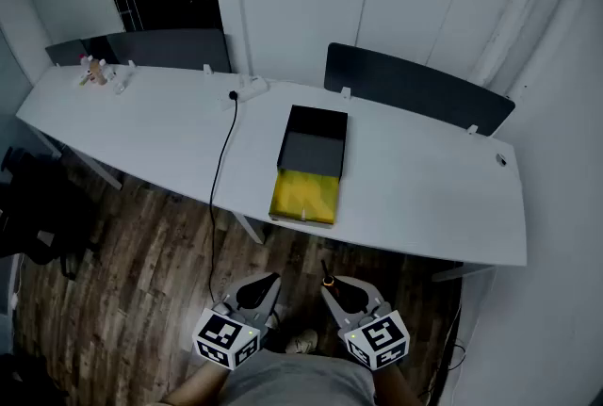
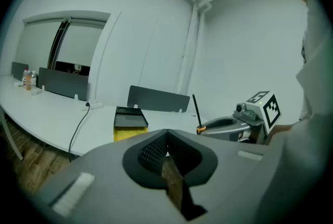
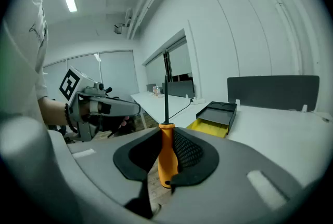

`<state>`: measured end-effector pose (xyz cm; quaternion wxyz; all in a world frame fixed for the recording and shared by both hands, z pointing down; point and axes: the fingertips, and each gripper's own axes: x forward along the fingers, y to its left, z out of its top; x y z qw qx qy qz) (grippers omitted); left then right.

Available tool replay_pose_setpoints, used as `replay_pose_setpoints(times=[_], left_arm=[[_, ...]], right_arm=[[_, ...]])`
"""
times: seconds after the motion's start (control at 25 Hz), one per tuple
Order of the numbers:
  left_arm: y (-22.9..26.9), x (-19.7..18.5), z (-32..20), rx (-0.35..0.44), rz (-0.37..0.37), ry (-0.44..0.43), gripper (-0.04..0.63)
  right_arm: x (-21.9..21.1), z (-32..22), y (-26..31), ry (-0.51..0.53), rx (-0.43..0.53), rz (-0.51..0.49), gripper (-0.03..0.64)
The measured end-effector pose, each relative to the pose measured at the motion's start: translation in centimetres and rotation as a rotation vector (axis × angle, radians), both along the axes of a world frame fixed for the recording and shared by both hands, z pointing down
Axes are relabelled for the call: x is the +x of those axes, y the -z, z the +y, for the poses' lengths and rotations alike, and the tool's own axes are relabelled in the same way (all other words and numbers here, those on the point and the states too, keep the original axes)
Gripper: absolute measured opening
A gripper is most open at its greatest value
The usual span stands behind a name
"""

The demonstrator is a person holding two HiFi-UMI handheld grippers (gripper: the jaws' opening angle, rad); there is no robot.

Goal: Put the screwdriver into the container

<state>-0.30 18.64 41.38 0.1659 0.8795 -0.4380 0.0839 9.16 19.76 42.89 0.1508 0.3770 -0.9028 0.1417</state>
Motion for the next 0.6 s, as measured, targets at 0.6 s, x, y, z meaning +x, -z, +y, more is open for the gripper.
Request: replay_pose_setpoints(times=[0.6], left_arm=[[1.0, -1.5, 2.2, 0.01, -0.008, -0.063, 0.0]], right_arm=[[-1.7, 1.8, 0.2, -0.054, -0.017, 0.015, 0.084]])
